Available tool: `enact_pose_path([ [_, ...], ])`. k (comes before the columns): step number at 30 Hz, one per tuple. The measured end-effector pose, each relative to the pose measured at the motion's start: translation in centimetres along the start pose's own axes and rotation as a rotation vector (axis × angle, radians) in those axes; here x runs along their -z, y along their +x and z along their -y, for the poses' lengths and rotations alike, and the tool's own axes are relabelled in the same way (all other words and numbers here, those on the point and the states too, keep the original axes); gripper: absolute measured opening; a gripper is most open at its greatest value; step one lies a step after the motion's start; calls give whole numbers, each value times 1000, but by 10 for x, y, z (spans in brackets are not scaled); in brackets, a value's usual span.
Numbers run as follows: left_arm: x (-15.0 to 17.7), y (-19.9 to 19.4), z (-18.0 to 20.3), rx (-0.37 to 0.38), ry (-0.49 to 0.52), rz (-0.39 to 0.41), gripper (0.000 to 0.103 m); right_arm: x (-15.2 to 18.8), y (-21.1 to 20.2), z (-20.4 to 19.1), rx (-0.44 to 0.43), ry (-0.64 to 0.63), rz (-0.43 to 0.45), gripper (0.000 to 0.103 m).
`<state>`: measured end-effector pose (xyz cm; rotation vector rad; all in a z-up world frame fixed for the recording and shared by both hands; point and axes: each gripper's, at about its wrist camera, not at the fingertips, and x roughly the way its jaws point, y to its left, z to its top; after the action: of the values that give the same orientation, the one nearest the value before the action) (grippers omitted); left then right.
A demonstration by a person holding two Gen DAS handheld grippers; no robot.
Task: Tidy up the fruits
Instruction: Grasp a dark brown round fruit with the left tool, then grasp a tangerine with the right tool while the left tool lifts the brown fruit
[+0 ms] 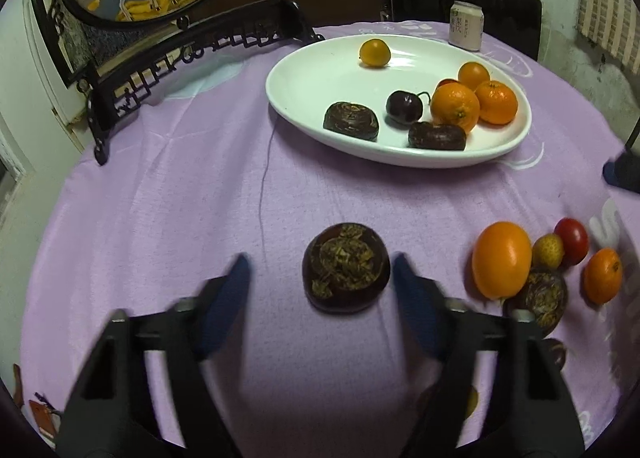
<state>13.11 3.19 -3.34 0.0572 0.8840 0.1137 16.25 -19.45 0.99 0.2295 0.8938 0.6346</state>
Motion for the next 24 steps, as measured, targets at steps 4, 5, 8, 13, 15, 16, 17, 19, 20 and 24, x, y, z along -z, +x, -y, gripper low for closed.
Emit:
enact_pose_path([
  [4,-5,-3,-16,45,-87,-20,43,7,10,-14,-5,-45,-33,61],
  [5,-5,-4,-19,47,-103,-20,43,8,12,-17,-7,-50,-39,61],
  [8,-6,-8,-29,53,-146,-14,43,10,22,-32,-4,-79,-54,61],
  [13,-7,-10,-36,42,-170,-13,43,21,38,-63,66,-221,-58,61],
  [15,-7,-8,-37,41,-173,-22,43,27,46,-75,107,-303,-60,60],
  [16,-7,-7,-37,39,-172,-26,43,31,52,-81,139,-353,-60,60],
  [17,-6,-6,-37,32,-169,-28,43,34,56,-83,161,-382,-64,60],
  [19,-6,-5,-36,27,-164,-30,43,40,66,-86,203,-441,-76,60],
  [20,-6,-5,-36,26,-161,-31,43,41,69,-86,222,-458,-77,58],
  [24,-5,-4,-34,23,-148,-34,43,38,68,-77,234,-425,-59,39],
])
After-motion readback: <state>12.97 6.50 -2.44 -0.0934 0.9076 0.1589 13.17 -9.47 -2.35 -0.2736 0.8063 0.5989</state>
